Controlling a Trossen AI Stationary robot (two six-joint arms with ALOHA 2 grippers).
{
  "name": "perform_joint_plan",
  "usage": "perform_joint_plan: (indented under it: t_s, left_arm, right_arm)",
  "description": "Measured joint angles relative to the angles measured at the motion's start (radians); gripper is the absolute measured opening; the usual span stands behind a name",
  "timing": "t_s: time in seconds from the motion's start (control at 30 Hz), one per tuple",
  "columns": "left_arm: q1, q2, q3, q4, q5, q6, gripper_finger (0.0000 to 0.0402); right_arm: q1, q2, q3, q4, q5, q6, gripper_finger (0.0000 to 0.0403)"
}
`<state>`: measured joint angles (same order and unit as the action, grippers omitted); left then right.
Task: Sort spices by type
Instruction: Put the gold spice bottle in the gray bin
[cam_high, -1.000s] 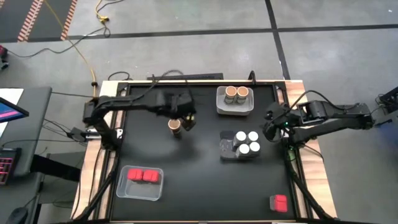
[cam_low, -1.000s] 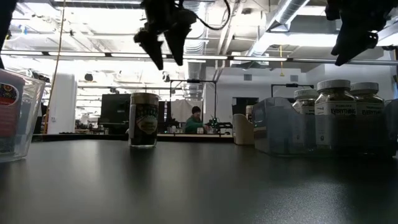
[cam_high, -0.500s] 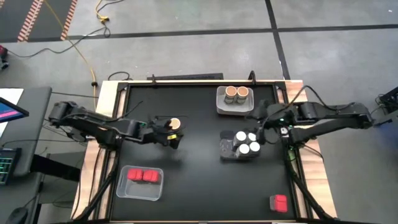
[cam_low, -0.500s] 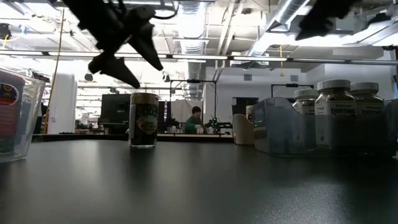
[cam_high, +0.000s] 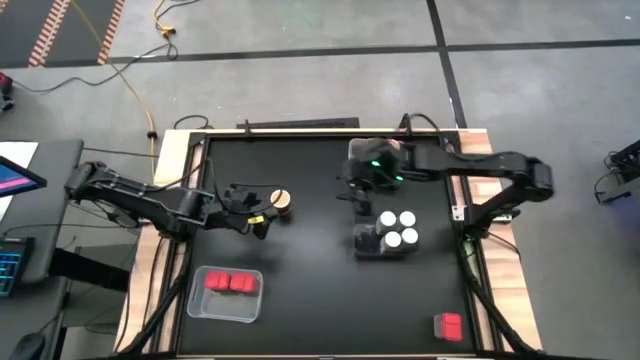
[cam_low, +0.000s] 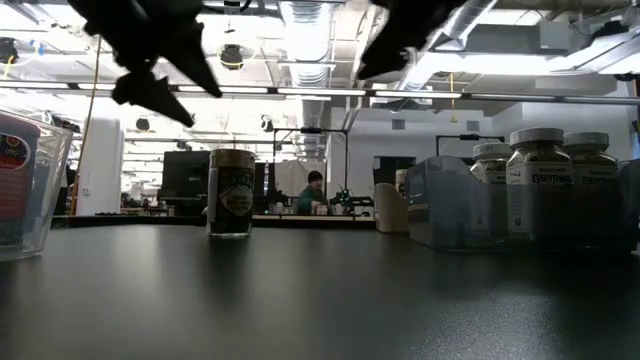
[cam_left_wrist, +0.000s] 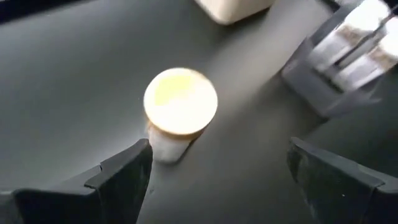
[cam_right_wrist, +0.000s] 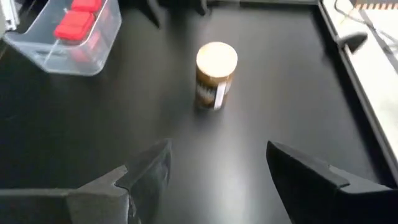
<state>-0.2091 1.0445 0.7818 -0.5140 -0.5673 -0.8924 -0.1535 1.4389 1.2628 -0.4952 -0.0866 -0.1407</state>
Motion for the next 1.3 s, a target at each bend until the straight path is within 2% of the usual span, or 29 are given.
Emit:
perform_joint_plan:
  t_s: [0.2,0.3,0.43,0.63,0.7,0.87,1.07,1.2,1.3]
  left_arm:
    - [-0.021,0.012,0.000,-0.155,0.004,-0.040,0.0355]
    - [-0.010,0.061,-0.001,-0.166,0.004,0.014,0.0355]
    - [0.014,0.142,-0.001,-0.174,0.018,0.078,0.0355]
    - [0.065,0.235,-0.001,-0.157,0.027,0.237,0.0355]
    - [0.092,0.253,-0.006,-0.104,0.059,0.303,0.0355]
    - [0.166,0.261,-0.094,0.185,0.221,0.446,0.0355]
    - [0.224,0.260,-0.159,0.244,0.276,0.509,0.0355]
    - [0.255,0.260,-0.197,0.345,0.291,0.588,0.0355]
    - [0.292,0.261,-0.200,0.346,0.301,0.616,0.0355]
  right_arm:
    - [-0.013,0.198,0.198,-0.053,-0.003,-0.018,0.0292]
    - [-0.013,0.256,0.247,-0.089,-0.003,-0.018,0.0292]
    - [-0.013,0.300,0.272,-0.143,-0.003,-0.018,0.0292]
    - [-0.013,0.300,0.274,-0.160,-0.003,-0.018,0.0292]
    - [-0.013,0.297,0.273,-0.160,-0.003,-0.018,0.0292]
    - [-0.013,0.294,0.274,-0.157,-0.003,-0.011,0.0292]
    - [-0.013,0.294,0.273,-0.177,-0.003,0.009,0.0292]
    - [-0.013,0.294,0.273,-0.182,-0.003,0.009,0.0292]
    - [-0.013,0.294,0.273,-0.182,-0.003,0.010,0.0292]
